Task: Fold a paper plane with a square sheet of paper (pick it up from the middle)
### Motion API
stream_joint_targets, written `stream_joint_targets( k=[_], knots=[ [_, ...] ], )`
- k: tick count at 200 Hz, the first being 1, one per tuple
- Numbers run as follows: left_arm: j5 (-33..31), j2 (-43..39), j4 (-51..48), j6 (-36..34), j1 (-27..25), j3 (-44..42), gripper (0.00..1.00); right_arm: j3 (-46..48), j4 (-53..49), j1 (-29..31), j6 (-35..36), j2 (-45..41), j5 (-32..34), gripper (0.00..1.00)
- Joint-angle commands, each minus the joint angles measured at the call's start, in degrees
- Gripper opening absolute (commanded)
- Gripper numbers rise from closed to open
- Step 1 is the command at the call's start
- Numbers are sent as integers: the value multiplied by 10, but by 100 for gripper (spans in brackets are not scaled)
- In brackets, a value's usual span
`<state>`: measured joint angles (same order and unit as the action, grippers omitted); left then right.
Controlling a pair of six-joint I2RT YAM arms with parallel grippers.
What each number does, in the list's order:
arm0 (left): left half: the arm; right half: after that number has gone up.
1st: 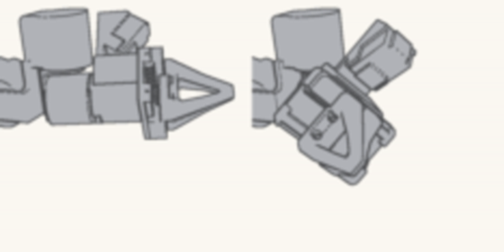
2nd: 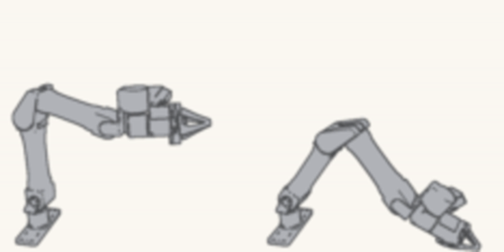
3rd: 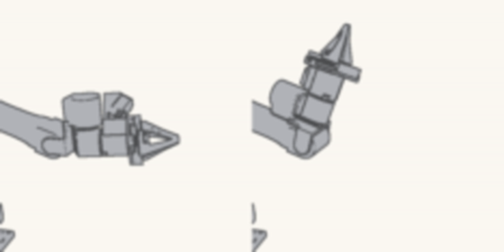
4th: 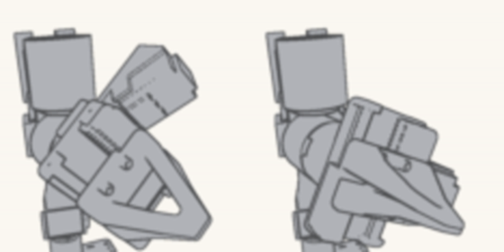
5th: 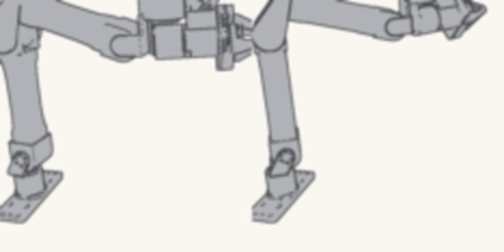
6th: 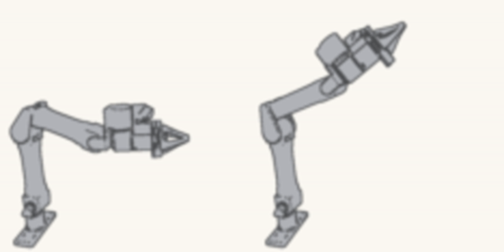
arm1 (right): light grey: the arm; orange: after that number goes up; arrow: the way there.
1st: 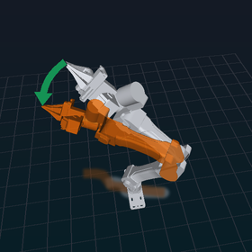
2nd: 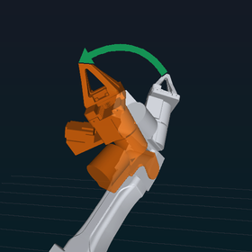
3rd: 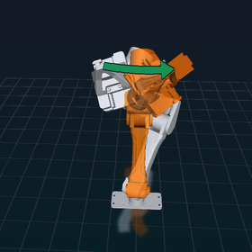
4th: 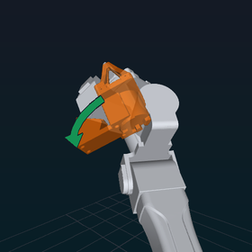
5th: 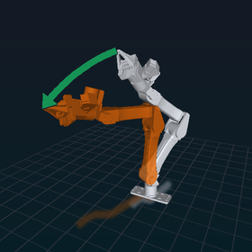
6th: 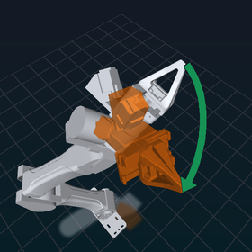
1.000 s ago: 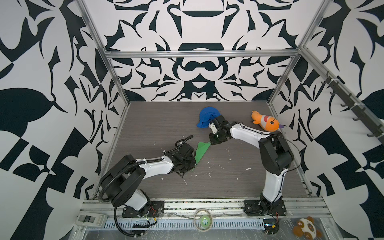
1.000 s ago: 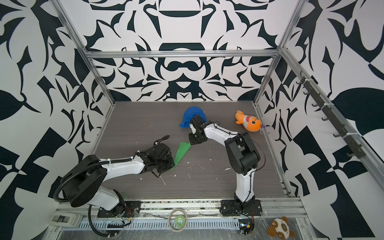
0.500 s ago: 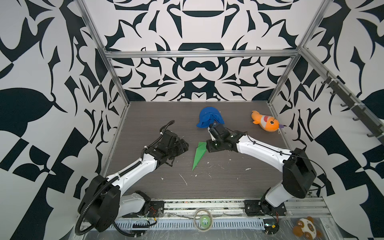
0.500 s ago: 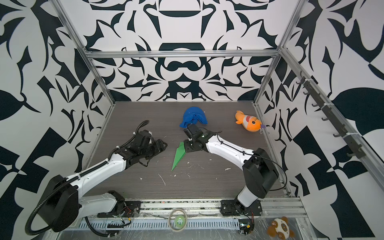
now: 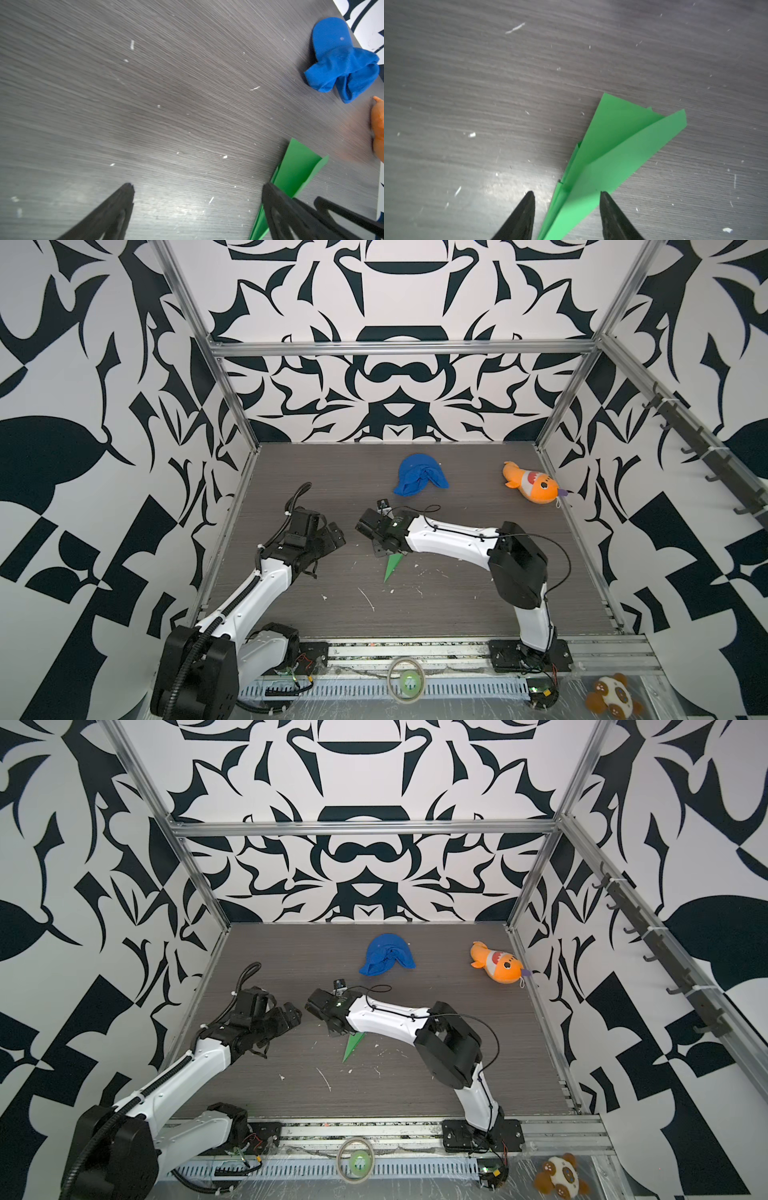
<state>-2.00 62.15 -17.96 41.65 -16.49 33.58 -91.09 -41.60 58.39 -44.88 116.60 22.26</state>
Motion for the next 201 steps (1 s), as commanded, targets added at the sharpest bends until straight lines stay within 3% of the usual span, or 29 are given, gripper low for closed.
stream_joint_targets(
  k=[1,38,104,144,157,201],
  knots=[
    [10,-18,-25,-26,17,-14,99,-49,-82,1,-58,17,78,54],
    [20,-29,-34,-38,38,-22,99,-82,-113,2,-81,52,76,44],
    [31,-37,-42,-44,47,-26,99,-111,-162,1,-108,80,96,37],
    [45,-33,-42,-44,48,-20,99,-89,-157,1,-120,61,102,21],
    [62,-33,-37,-47,48,-19,100,-83,-157,1,-124,54,103,10],
    [74,-50,-38,-31,49,-12,99,-59,-141,-3,-105,14,113,0]
  ],
)
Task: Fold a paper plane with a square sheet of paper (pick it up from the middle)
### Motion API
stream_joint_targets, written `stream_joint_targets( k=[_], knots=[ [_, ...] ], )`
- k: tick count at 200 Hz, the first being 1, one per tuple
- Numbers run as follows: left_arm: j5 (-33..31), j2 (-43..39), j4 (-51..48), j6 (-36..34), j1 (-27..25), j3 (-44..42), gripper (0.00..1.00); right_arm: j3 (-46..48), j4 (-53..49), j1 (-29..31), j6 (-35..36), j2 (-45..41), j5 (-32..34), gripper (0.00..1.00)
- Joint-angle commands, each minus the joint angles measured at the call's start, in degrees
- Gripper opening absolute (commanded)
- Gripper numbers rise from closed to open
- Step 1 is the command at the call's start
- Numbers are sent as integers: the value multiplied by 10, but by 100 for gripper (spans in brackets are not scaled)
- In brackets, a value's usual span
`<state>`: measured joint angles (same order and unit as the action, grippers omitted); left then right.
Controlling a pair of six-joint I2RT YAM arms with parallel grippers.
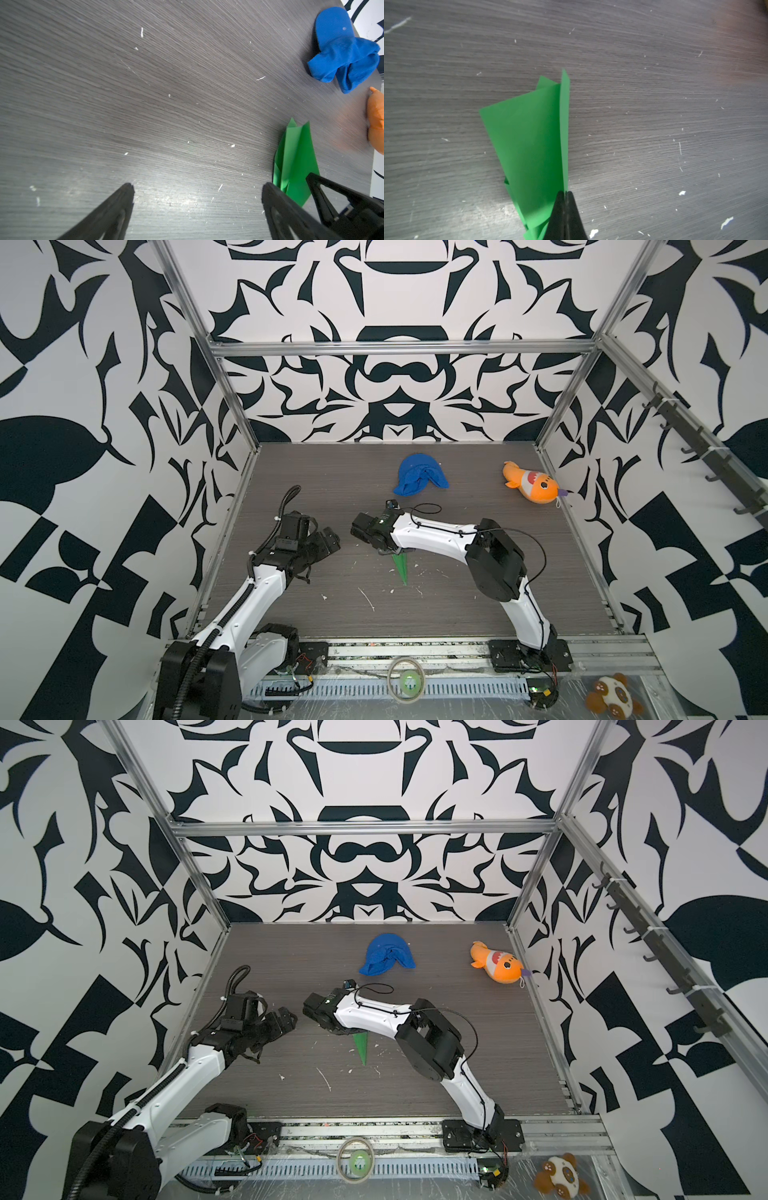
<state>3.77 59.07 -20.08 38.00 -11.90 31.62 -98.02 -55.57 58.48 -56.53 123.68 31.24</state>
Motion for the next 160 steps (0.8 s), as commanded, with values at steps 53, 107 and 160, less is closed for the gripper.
stream_joint_targets(
  k=[53,107,160],
  knots=[
    [89,-73,7,67,4,1,100,116,225,-18,163,-182,-104,0],
    [161,-102,74,135,3,-15,100,273,495,-67,129,-263,-302,0],
    [179,-88,147,195,-12,-43,94,394,647,-106,54,-255,-363,0]
  ],
)
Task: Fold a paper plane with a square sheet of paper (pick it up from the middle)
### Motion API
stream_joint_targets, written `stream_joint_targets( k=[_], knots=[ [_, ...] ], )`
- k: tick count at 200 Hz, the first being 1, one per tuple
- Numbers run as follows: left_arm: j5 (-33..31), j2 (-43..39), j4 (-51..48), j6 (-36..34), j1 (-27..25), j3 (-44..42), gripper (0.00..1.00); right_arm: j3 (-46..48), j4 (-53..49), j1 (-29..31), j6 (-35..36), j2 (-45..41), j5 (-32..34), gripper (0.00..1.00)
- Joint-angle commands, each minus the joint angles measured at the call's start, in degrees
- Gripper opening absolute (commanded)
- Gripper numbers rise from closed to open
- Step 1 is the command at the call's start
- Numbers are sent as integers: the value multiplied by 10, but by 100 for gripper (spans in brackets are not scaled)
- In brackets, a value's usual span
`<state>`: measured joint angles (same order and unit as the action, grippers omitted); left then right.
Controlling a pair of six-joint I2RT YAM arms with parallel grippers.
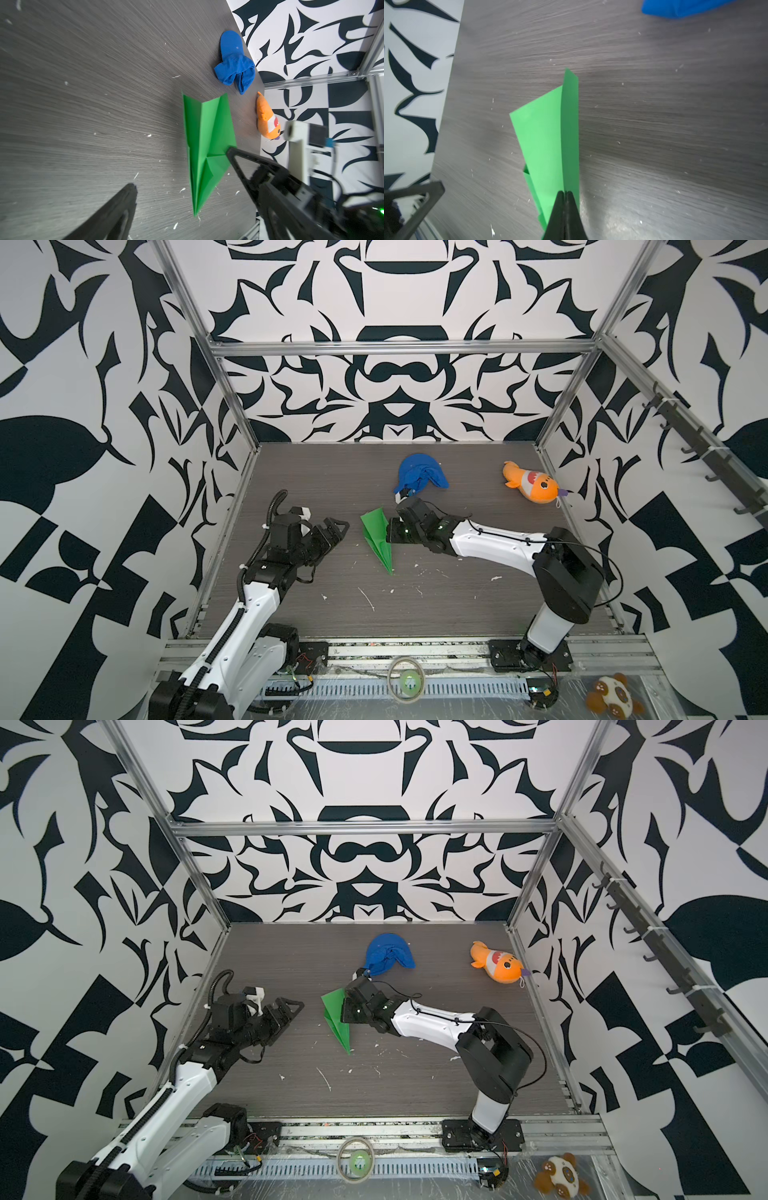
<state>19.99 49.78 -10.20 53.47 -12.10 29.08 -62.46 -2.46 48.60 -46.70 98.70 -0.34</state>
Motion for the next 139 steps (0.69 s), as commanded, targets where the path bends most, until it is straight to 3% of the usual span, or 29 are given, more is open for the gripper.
stream_joint_targets(
  k=[1,31,76,94,99,139],
  knots=[
    [17,6,49,41,-11,-19,94,40,117,-8,-45,-4,-47,0],
    [-18,26,73,65,-53,-19,92,95,181,-26,-84,1,-65,0],
    [-93,110,115,88,-156,17,89,155,224,-48,-106,-23,-67,0],
    [-111,162,130,88,-188,43,86,172,225,-55,-104,-35,-68,0],
    [-112,176,138,88,-195,49,81,176,226,-57,-103,-37,-69,0],
    [-92,260,213,93,-225,75,69,192,230,-64,-97,-49,-81,0]
  ],
)
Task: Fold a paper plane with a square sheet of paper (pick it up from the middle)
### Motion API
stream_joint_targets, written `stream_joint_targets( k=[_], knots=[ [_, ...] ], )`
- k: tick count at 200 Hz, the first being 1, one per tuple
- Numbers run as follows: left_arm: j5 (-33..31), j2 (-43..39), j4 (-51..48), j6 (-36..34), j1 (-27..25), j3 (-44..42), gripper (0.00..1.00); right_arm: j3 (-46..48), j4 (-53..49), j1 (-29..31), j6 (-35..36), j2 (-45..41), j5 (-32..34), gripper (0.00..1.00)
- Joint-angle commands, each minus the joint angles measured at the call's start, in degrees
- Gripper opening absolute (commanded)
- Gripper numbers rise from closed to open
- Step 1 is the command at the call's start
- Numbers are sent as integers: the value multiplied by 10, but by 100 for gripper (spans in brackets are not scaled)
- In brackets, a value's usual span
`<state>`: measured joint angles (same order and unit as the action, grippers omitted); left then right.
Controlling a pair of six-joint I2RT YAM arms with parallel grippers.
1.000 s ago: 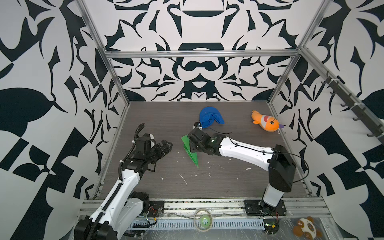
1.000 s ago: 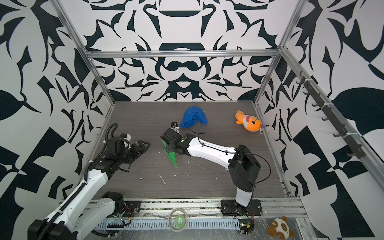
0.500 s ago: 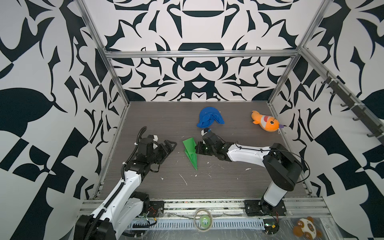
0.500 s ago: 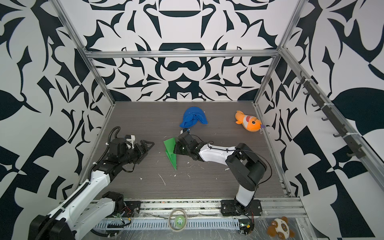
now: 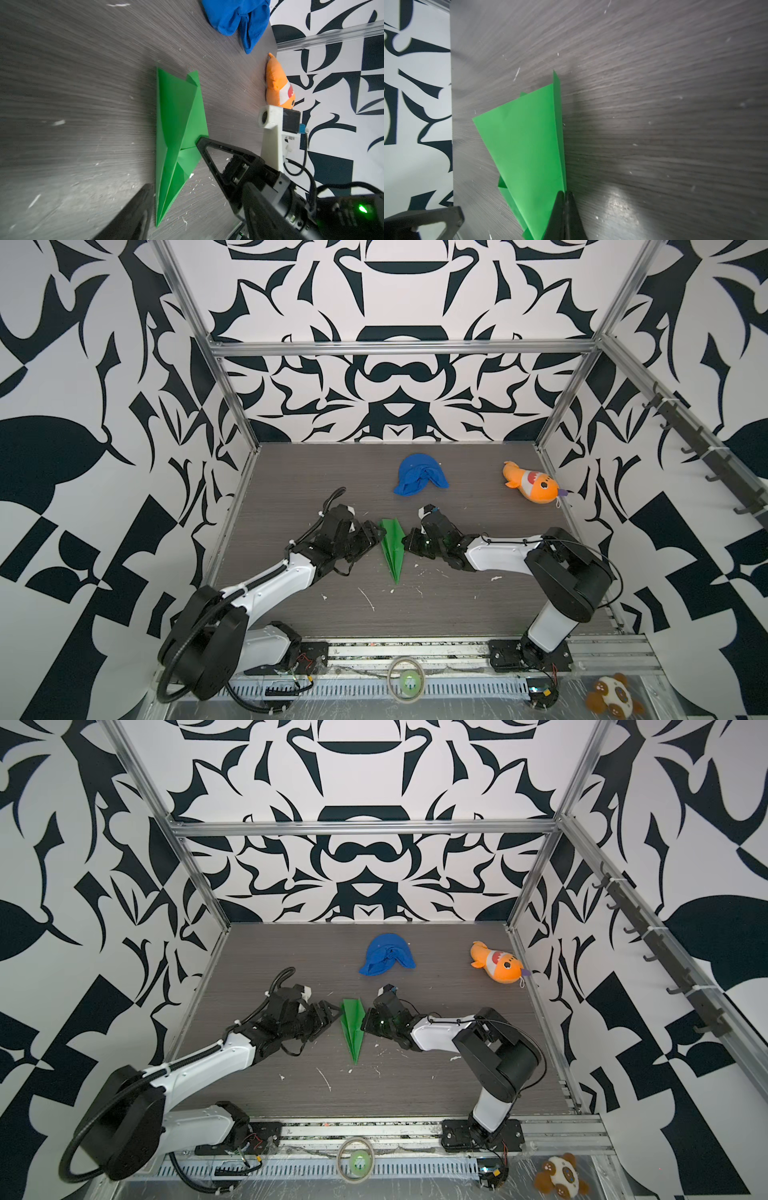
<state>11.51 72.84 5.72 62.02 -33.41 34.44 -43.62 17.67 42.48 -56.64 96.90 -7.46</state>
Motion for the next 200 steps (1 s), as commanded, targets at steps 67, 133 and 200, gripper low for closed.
stream_joint_targets(
  k=[67,133,200],
  knots=[
    [-43,106,6,1,-37,69,64,6,21,-9,5,-32,-16,0],
    [-46,161,-9,-12,-37,86,64,6,18,-12,-1,-24,-19,0],
    [-27,218,8,-18,-38,98,64,21,-12,-33,53,-28,-39,10]
  ],
)
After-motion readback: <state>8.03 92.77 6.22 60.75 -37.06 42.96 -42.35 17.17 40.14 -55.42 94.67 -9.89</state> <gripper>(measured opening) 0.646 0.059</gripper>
